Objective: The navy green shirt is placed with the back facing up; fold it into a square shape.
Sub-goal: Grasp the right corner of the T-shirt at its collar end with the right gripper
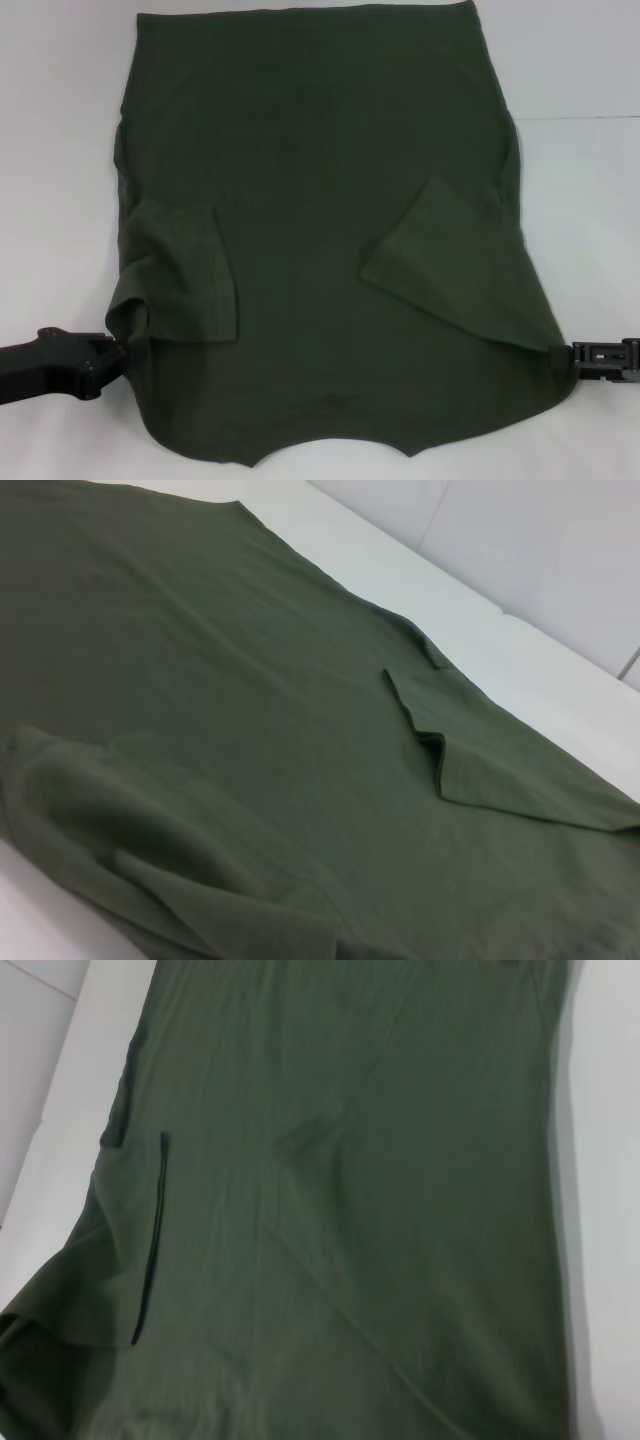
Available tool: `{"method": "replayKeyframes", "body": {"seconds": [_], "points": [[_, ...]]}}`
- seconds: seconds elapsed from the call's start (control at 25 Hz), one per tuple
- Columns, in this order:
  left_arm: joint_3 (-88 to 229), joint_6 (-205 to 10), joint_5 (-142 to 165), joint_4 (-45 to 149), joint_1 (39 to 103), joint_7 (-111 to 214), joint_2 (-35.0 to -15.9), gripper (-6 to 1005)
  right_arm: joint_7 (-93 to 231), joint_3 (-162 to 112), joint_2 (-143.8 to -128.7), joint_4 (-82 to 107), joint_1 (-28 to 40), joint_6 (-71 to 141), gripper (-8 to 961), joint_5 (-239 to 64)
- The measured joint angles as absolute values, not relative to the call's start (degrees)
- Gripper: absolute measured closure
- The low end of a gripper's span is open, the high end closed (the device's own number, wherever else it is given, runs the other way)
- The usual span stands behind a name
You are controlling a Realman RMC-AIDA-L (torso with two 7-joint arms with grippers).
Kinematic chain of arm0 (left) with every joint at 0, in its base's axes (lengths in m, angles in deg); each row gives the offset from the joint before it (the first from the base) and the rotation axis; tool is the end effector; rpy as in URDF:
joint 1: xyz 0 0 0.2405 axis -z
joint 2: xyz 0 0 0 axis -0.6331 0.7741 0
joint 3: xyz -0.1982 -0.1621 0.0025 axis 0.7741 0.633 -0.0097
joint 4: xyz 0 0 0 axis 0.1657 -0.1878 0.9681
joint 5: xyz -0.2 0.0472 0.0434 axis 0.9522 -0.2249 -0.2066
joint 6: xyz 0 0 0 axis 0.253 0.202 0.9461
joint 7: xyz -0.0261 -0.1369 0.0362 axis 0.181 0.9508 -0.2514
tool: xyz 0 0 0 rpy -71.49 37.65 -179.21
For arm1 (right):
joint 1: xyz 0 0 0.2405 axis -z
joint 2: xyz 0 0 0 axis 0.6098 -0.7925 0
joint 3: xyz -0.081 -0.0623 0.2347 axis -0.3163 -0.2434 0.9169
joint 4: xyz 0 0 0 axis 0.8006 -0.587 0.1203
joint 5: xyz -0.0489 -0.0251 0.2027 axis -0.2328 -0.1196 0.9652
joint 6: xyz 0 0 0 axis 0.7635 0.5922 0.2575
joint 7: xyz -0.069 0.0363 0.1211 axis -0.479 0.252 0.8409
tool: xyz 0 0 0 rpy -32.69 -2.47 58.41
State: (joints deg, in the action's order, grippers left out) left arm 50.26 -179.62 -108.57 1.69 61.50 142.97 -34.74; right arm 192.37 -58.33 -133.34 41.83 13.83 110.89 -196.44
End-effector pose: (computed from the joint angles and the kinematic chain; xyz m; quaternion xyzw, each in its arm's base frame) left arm -0.3248 0.2862 0.0220 -0.8894 -0.3766 -0.1688 0.1964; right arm 0.3579 0.2957 0.0412 -0.7434 0.6419 0.1503 0.1128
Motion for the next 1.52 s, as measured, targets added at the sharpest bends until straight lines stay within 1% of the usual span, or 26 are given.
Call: {"method": "replayKeyframes", "body": {"seconds": [0.44,0.56,0.76,0.96,1.52], "points": [[50.4,-179.6,-108.5,1.7,61.4,142.8,-34.74,951,192.0,-58.3,-134.43,41.8,12.5,111.3,86,-196.4],[50.4,-179.3,-108.5,1.7,61.5,142.8,-34.74,951,192.1,-58.3,-134.37,41.8,12.7,111.6,86,-196.4],[50.3,-178.9,-108.5,2.2,61.6,142.7,-34.71,951,192.5,-57.9,-133.61,41.7,13.9,111.4,86,-196.4],[50.4,-178.9,-108.5,2.3,61.6,142.6,-34.66,952,192.5,-57.5,-133.33,41.7,14.7,111.2,86,-196.4],[50.4,-178.4,-108.4,2.3,61.7,142.6,-34.56,953,192.5,-58.0,-134.11,41.7,13.6,111.1,86,-196.4]]}}
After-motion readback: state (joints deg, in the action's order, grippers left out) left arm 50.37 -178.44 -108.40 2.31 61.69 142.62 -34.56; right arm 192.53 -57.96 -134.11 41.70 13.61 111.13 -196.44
